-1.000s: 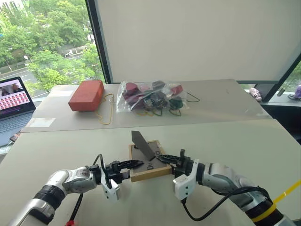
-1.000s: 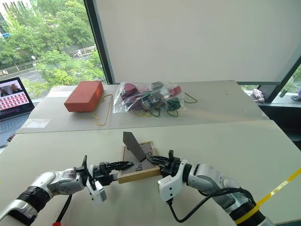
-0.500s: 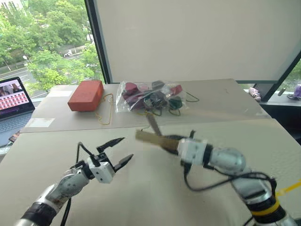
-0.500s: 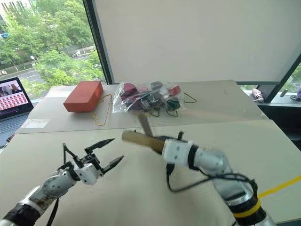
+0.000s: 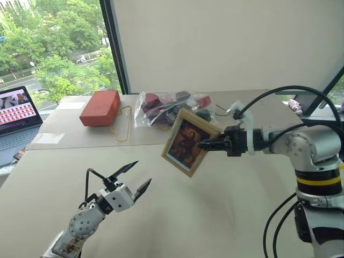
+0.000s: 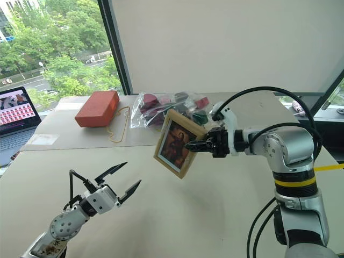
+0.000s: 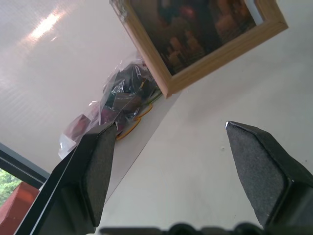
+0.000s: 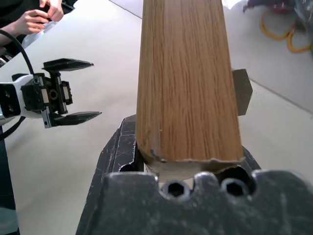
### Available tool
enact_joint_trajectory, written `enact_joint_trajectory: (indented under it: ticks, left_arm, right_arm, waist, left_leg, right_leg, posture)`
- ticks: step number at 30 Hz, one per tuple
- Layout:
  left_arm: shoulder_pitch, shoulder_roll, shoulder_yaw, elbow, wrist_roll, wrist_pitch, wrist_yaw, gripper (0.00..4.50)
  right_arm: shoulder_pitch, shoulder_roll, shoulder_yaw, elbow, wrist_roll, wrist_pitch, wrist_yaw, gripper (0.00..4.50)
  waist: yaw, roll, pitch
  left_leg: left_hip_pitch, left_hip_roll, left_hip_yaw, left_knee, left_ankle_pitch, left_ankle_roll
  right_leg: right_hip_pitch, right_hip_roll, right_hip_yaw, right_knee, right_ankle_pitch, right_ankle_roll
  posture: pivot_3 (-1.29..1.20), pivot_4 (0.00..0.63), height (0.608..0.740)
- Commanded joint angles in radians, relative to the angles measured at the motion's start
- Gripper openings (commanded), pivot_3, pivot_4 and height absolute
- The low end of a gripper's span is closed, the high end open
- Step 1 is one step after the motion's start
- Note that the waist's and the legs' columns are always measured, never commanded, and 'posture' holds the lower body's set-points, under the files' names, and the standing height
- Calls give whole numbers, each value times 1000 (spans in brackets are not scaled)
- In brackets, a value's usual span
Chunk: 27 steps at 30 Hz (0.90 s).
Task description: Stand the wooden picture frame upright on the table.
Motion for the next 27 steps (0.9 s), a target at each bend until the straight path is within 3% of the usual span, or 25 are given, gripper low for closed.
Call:
enact_joint_trajectory:
  ticks: [1, 3, 5, 12, 18, 22, 24, 27]
  left_arm:
    - [4, -16, 32, -37, 8, 0, -18, 3808]
    - [5, -23, 36, -38, 4, -4, -33, 3808]
    - [7, -29, 39, -40, -1, -3, -47, 3831]
    - [6, -49, 48, -33, -23, -5, -88, 3831]
    - [42, -51, 76, -69, -104, 39, -142, 3831]
    - [107, -100, 96, -165, -214, 232, -138, 3831]
    - [137, -137, 102, -230, -283, 389, -117, 3831]
    - [172, -195, 121, -341, -331, 573, -55, 3831]
  right_arm:
    - [18, -22, 63, 50, -25, -74, 41, 1230]
    - [30, -35, 98, 63, -43, -107, 53, 1230]
    - [32, -39, 112, 72, -49, -121, 59, 2224]
    - [17, -64, 94, 56, -30, -105, 64, 4488]
    - [148, -212, -73, -131, 100, -23, 107, 4488]
    - [433, -284, -318, -406, 234, -34, 153, 4488]
    - [599, -272, -382, -539, 209, -72, 92, 4488]
    - [712, -100, -379, -630, 82, -107, -203, 4488]
  waist:
    - [0, 0, 0]
    - [0, 0, 0]
    - [-2, 0, 0]
    - [-1, 0, 0]
    - [9, 0, 0]
    - [16, 0, 0]
    - [18, 0, 0]
    - [8, -3, 0]
  left_leg:
    - [0, 0, 0, 0, 0, 0]
    - [0, 0, 0, 0, 0, 0]
    - [0, 0, 0, 0, 0, 0]
    - [0, 0, 0, 0, 0, 0]
    - [-1, 0, -1, 0, 0, 0]
    - [-2, 0, 0, 0, -3, 6]
    - [-2, 0, 0, 0, -4, 7]
    - [-1, 0, 1, 2, -4, 8]
  right_leg:
    - [0, 0, 0, 0, 0, 0]
    - [0, 0, 0, 0, 0, 0]
    - [0, 0, 0, 0, 0, 0]
    - [0, 0, 0, 0, 0, 0]
    - [0, 0, 0, -1, 0, 0]
    - [0, 0, -1, -5, 0, 1]
    - [1, 0, -1, -6, 0, 1]
    - [3, 0, 0, -9, 0, 2]
  posture:
    - [0, 150, 740]
    - [0, 150, 740]
    - [0, 150, 740]
    - [0, 150, 740]
    - [0, 150, 740]
    - [0, 150, 740]
    - [0, 150, 740]
    - [0, 150, 740]
